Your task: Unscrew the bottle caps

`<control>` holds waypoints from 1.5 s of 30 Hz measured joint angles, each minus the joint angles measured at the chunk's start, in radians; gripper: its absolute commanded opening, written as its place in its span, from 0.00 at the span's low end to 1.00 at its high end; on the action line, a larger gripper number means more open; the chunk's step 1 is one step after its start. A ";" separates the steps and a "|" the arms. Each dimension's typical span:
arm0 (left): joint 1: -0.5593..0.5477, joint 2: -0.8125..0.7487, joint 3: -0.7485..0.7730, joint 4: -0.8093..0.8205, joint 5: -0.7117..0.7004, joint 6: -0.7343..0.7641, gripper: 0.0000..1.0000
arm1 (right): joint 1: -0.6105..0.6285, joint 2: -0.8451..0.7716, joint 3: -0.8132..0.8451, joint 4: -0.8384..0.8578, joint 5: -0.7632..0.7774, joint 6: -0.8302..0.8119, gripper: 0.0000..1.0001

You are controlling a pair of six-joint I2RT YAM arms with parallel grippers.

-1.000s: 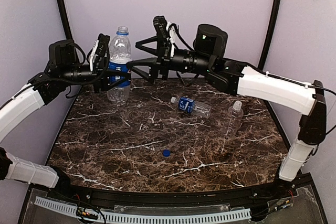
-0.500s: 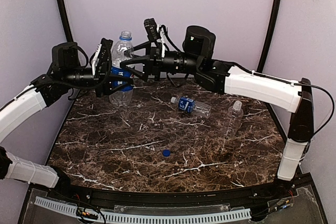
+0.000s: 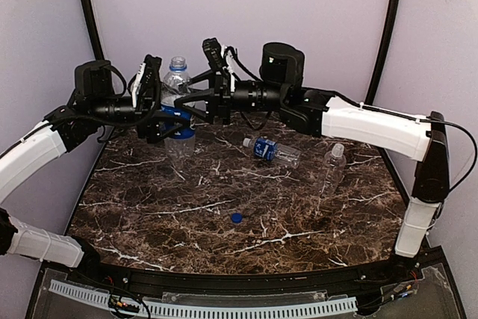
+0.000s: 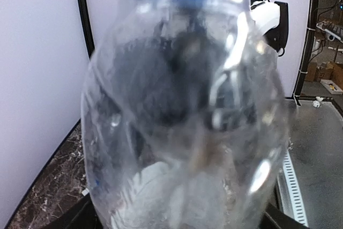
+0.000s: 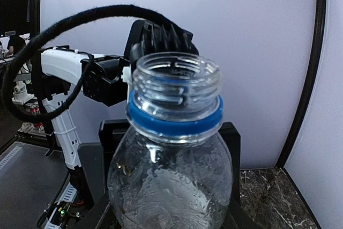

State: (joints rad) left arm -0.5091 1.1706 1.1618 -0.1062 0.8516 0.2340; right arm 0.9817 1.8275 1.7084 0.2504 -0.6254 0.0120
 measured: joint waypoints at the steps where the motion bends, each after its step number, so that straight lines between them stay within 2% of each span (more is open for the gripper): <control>1: 0.000 -0.001 0.000 -0.002 -0.005 0.003 0.96 | -0.001 -0.008 -0.016 -0.013 0.009 -0.015 0.29; 4: 0.000 -0.012 0.000 -0.005 -0.032 0.025 0.99 | -0.006 -0.039 -0.072 -0.043 0.050 -0.058 0.28; 6: 0.000 -0.025 0.000 -0.003 -0.053 0.037 0.97 | -0.010 -0.055 -0.099 -0.071 0.085 -0.086 0.27; 13: 0.000 -0.030 0.015 0.010 -0.055 -0.006 0.67 | -0.010 -0.056 -0.123 -0.114 0.119 -0.136 0.27; 15: 0.000 -0.025 0.016 0.014 -0.054 -0.032 0.62 | -0.004 -0.055 -0.123 -0.119 0.127 -0.150 0.27; 25: -0.005 0.000 0.025 0.032 -0.074 -0.122 0.63 | 0.008 -0.016 -0.117 -0.154 0.154 -0.188 0.26; 27: -0.005 0.002 0.033 0.039 -0.074 -0.131 0.58 | 0.008 -0.008 -0.116 -0.163 0.156 -0.192 0.26; 30: -0.006 0.002 0.035 0.048 -0.072 -0.140 0.44 | 0.009 -0.003 -0.116 -0.180 0.161 -0.194 0.26; 32: -0.005 0.002 0.035 0.047 -0.070 -0.142 0.40 | 0.009 -0.003 -0.116 -0.183 0.163 -0.195 0.26; 36: -0.005 0.003 0.035 0.047 -0.072 -0.140 0.40 | 0.011 -0.003 -0.115 -0.185 0.165 -0.197 0.26; 40: -0.005 0.003 0.035 0.045 -0.077 -0.137 0.31 | 0.013 -0.003 -0.111 -0.194 0.169 -0.201 0.25; 45: -0.005 0.003 0.035 0.044 -0.083 -0.132 0.38 | 0.013 -0.003 -0.104 -0.204 0.171 -0.201 0.24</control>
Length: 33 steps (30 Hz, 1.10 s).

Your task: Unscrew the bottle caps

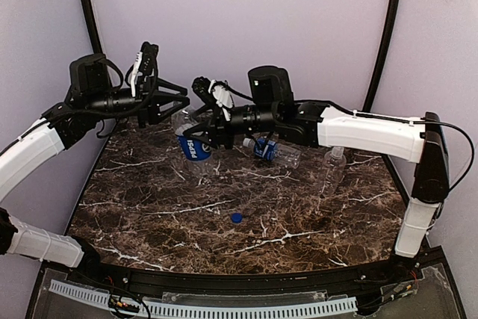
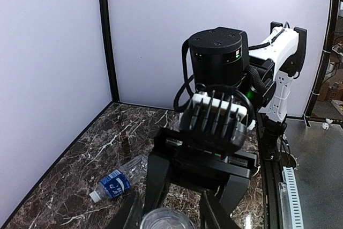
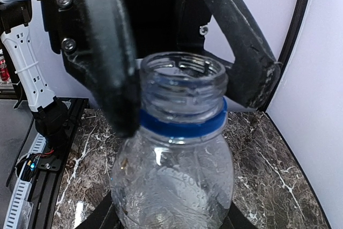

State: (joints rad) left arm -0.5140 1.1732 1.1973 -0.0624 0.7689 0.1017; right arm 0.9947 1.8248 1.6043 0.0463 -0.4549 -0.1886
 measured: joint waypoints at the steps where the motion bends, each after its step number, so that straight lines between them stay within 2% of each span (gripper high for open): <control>1: 0.000 0.000 0.000 -0.001 -0.001 0.002 0.38 | 0.000 0.000 0.000 -0.001 0.000 -0.001 0.24; 3: 0.000 0.000 0.002 -0.011 -0.001 0.003 0.38 | 0.000 0.000 0.000 -0.003 0.001 -0.001 0.23; 5: 0.000 0.001 0.006 -0.021 -0.001 0.003 0.27 | 0.000 0.000 0.000 -0.006 0.002 -0.001 0.23; 8: 0.001 0.003 0.011 -0.029 -0.008 0.008 0.06 | 0.000 0.000 0.002 -0.015 0.002 0.001 0.23; 10: 0.000 0.003 0.013 -0.036 -0.015 0.014 0.01 | 0.000 0.000 0.002 -0.019 0.003 0.000 0.22; 14: 0.000 0.004 0.013 -0.046 -0.015 0.017 0.01 | 0.000 0.000 0.003 -0.027 0.004 -0.006 0.23; 15: 0.000 0.004 0.013 -0.046 -0.015 0.017 0.01 | 0.000 0.000 0.003 -0.027 0.005 -0.006 0.25; 17: 0.000 0.004 0.014 -0.045 -0.018 0.016 0.01 | 0.000 0.000 0.003 -0.027 0.007 -0.008 0.48; 18: 0.000 0.004 0.014 -0.045 -0.021 0.015 0.01 | 0.000 0.000 0.003 -0.027 0.008 -0.009 0.63; 19: 0.000 0.004 0.014 -0.045 -0.027 0.014 0.01 | 0.000 0.000 0.003 -0.027 0.011 -0.008 0.84; 20: -0.001 0.004 0.015 -0.046 -0.040 0.013 0.01 | 0.000 0.000 0.003 -0.027 0.016 -0.006 0.97; 26: 0.025 0.028 0.054 -0.083 -0.167 0.010 0.01 | 0.000 0.000 0.005 -0.008 0.127 0.001 0.99; 33: 0.243 0.168 0.217 -0.158 -0.297 0.040 0.01 | -0.006 -0.012 -0.008 0.013 0.260 0.011 0.99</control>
State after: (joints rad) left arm -0.2710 1.3415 1.4143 -0.2203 0.4717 0.1413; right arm 0.9890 1.8126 1.5963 0.0589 -0.1951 -0.1776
